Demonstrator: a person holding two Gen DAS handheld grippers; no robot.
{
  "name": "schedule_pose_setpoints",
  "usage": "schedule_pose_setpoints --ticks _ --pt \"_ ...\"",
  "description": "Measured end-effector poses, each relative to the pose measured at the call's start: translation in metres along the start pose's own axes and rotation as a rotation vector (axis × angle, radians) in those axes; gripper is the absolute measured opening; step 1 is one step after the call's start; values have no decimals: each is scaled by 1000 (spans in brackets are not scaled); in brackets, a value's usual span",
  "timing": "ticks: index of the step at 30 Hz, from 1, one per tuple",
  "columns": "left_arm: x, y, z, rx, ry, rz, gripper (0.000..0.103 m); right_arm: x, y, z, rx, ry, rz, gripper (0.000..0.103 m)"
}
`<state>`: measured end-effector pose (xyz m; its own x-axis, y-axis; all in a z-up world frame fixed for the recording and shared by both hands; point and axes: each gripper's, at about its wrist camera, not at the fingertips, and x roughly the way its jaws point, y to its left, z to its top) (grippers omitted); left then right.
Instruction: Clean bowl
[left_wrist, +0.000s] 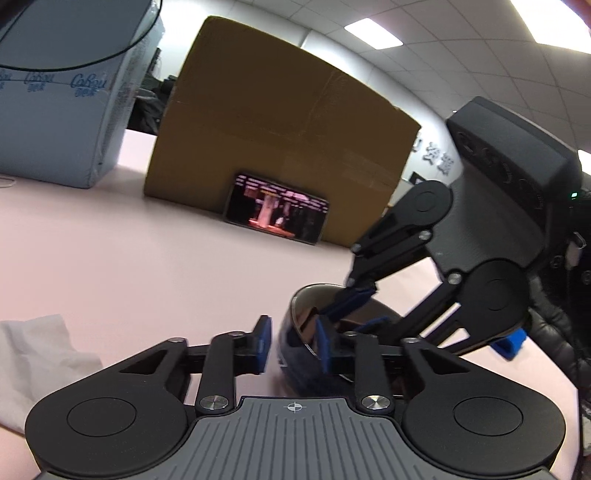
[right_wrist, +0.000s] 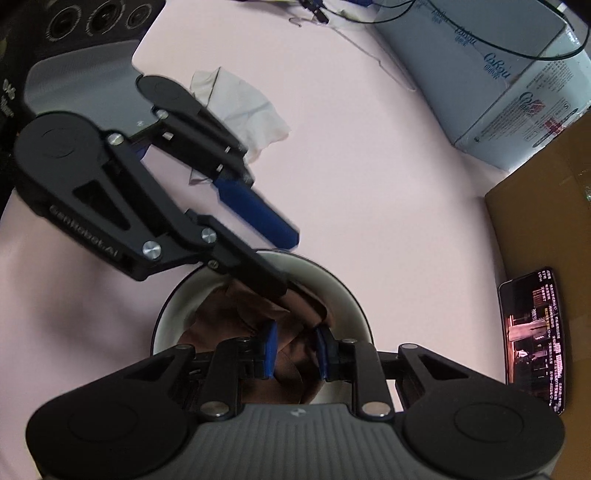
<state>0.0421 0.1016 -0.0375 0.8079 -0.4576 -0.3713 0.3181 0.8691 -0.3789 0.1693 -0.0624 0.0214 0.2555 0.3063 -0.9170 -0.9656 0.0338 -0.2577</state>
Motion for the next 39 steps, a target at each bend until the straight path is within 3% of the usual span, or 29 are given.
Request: schedule_pose_setpoints --ticks 5,8,11,24,39 --pt "0 -1 -1 -5 1 -8 19 -3 -2 -7 20 49 -31 21" --pt "0 -1 -1 -6 1 -9 19 -4 5 -10 11 89 6 14" --pt "0 -1 0 -7 2 -10 20 -8 8 -8 11 74 40 14" --pt "1 2 1 -12 5 -12 20 -36 8 -7 38 2 -19 31" --pt "0 0 -1 -10 7 -3 20 7 4 10 39 -25 51 36"
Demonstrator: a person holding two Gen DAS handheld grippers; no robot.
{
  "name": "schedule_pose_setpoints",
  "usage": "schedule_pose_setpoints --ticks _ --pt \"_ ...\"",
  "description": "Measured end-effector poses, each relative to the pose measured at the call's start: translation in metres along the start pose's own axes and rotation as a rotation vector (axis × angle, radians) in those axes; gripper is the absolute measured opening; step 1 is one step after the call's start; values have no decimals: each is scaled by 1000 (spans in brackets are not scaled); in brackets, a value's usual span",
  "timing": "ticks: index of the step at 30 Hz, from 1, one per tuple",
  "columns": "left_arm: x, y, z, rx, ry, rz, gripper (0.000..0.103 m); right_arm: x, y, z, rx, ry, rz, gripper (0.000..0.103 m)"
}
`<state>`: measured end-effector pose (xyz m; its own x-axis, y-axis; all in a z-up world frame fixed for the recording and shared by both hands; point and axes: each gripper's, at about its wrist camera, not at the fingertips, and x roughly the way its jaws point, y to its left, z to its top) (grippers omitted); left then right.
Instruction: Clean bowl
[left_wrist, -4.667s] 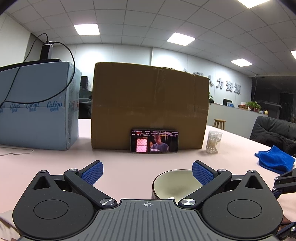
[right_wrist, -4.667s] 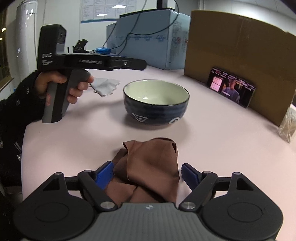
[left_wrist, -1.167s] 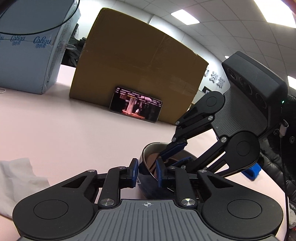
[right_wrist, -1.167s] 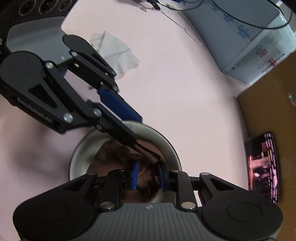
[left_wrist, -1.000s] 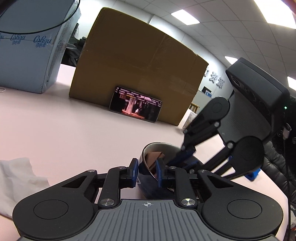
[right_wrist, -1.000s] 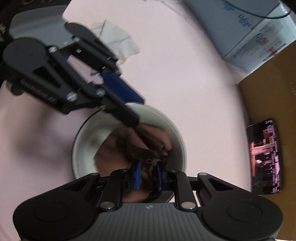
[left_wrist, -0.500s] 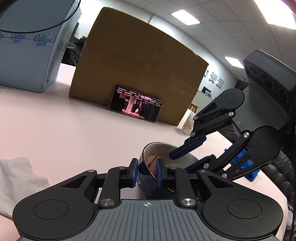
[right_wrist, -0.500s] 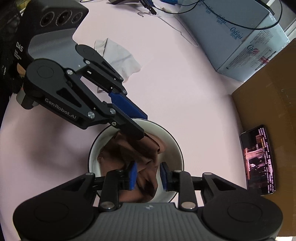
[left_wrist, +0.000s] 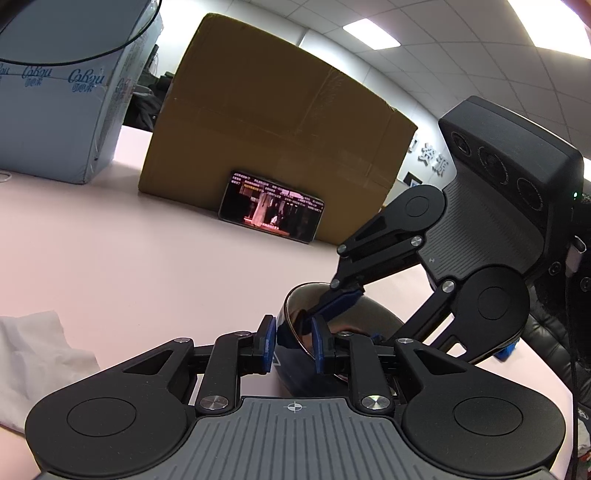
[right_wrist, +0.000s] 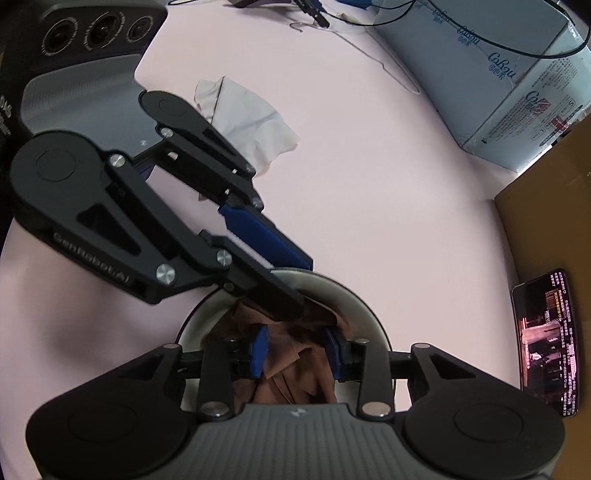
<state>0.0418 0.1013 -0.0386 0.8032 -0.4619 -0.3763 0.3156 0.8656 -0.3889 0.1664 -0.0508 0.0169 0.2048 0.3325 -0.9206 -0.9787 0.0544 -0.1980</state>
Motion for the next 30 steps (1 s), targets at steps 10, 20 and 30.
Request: schedule_pose_setpoints --ticks 10,20,30 --pt "-1 -4 -1 1 0 -1 20 0 -7 -13 28 39 -61 18" --pt "0 -5 -1 -1 -1 -2 20 -6 -4 -13 11 71 -66 32" --pt "0 -2 -1 -1 -2 -3 20 -15 -3 -3 -34 67 -44 50"
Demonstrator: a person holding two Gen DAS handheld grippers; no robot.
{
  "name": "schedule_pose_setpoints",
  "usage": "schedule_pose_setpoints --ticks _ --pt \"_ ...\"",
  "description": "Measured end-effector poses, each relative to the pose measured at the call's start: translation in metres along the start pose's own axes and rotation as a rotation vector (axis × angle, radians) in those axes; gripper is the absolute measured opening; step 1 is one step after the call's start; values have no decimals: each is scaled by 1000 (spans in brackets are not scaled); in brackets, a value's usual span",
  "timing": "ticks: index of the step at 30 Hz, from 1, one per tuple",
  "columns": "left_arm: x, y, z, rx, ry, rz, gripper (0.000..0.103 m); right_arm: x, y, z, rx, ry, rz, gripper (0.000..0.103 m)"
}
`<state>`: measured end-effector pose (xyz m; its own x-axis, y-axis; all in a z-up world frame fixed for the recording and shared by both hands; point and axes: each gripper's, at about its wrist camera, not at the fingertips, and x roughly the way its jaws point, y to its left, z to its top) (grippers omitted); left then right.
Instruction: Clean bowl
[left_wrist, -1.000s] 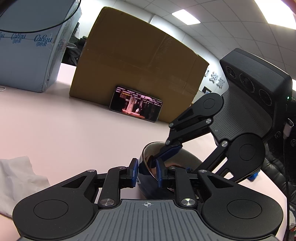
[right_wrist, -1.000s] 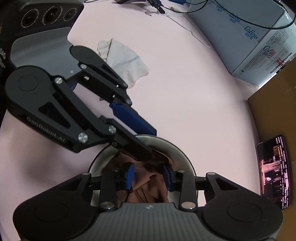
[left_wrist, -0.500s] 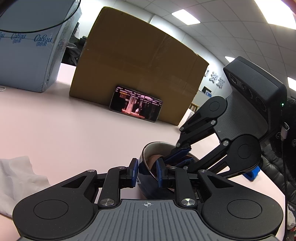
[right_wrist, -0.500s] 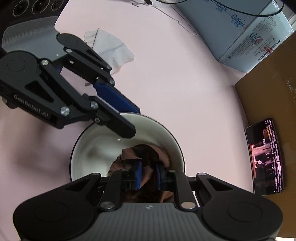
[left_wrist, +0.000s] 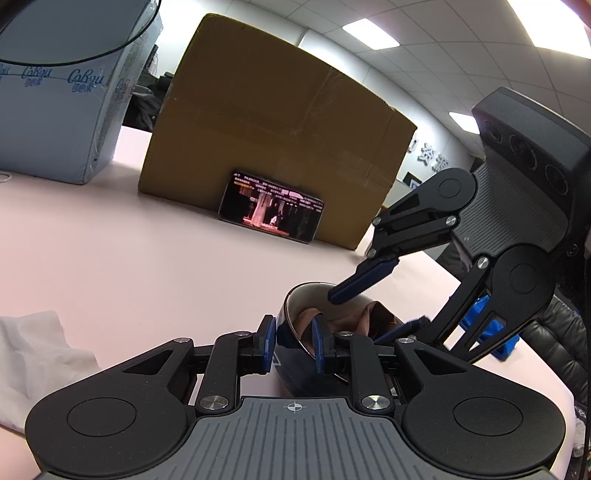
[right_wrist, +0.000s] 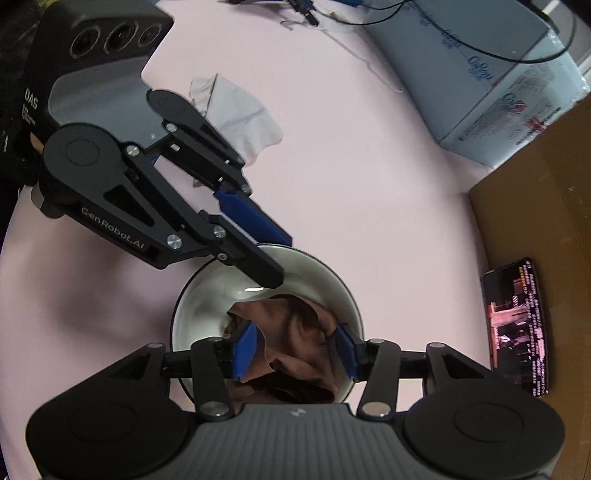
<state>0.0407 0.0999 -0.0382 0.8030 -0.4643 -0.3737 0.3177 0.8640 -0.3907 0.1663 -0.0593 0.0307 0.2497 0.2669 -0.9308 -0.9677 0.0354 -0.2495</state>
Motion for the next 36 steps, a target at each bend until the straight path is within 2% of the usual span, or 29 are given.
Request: schedule_pose_setpoints --ticks 4,9,11,14,17,21,25,30,33,36 --pt "0 1 1 -1 0 -1 20 10 -3 1 15 37 32 50" --pt "1 1 1 -1 2 -2 21 16 -14 -3 83 62 108 42" --pt "1 1 1 0 2 -1 21 16 -16 -4 98 52 143 33" --pt "1 2 2 0 2 -2 21 16 -15 -3 93 34 164 26" --pt "1 3 2 -1 2 -3 21 18 -11 0 82 5 154 18" --pt "1 3 3 -2 2 -4 21 20 -10 -1 90 -24 74 17" --pt "1 3 2 -2 2 -5 21 17 -9 -11 110 -6 20 14" --pt "1 3 1 -1 1 -5 21 13 -3 -15 104 19 51 13" --pt "1 3 2 -2 1 -5 21 15 -2 -13 95 -3 69 14" --pt "0 3 1 -2 2 -6 21 19 -1 -10 94 -34 52 15"
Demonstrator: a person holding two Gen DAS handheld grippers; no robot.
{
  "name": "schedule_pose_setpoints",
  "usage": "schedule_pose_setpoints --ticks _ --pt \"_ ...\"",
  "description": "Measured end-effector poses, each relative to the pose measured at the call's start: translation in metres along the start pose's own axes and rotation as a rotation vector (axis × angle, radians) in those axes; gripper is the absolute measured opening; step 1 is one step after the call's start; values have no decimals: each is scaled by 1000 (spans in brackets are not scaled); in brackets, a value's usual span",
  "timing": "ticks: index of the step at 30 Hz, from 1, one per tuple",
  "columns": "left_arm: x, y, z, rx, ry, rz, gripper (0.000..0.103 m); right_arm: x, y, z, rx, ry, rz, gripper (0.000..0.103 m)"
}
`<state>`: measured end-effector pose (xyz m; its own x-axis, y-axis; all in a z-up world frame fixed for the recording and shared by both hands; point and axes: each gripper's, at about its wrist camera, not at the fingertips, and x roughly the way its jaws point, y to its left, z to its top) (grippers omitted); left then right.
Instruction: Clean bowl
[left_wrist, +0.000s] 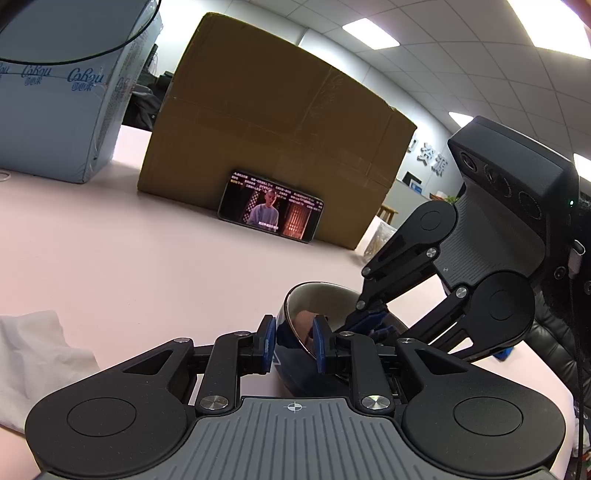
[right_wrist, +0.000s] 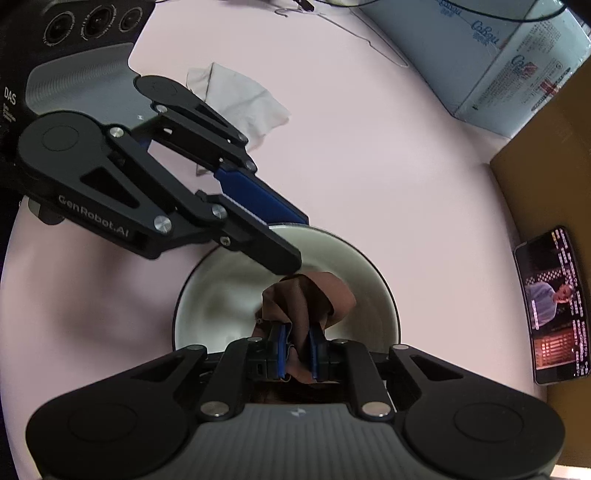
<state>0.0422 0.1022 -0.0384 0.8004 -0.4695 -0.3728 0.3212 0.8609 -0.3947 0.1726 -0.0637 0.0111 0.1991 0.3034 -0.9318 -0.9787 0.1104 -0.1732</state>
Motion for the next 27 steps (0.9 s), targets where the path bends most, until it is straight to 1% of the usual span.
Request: schedule_pose_setpoints --ticks 4,7,9,12,13,14,15,18,20,22,25,27 --pt "0 -1 0 -1 0 0 21 10 -2 5 2 -12 -57 16" --pt "0 -1 0 0 0 -1 21 10 -3 3 -2 12 -86 16" --pt "-1 -1 0 0 0 0 21 7 -2 1 -11 31 -85 18" --pt "0 -1 0 0 0 0 21 -6 2 -1 -29 27 -83 28" --pt "0 -1 0 1 0 0 21 -10 4 -2 -37 23 -88 33" --pt "0 -1 0 1 0 0 21 -14 4 -1 -47 26 -96 36" --pt "0 -1 0 1 0 0 21 -18 5 0 -57 36 -104 37" --pt "0 -1 -1 1 -1 0 21 -24 6 3 -77 78 -111 36" --pt "0 -1 -1 1 -1 0 21 -24 8 5 -89 111 -115 32" --pt "0 -1 -1 2 -1 1 21 -24 14 7 -108 155 -129 24" --pt "0 -1 -1 1 -1 1 21 -16 18 12 -134 211 -116 18" --pt "0 -1 -1 1 -1 0 21 -4 20 15 -154 255 -105 17"
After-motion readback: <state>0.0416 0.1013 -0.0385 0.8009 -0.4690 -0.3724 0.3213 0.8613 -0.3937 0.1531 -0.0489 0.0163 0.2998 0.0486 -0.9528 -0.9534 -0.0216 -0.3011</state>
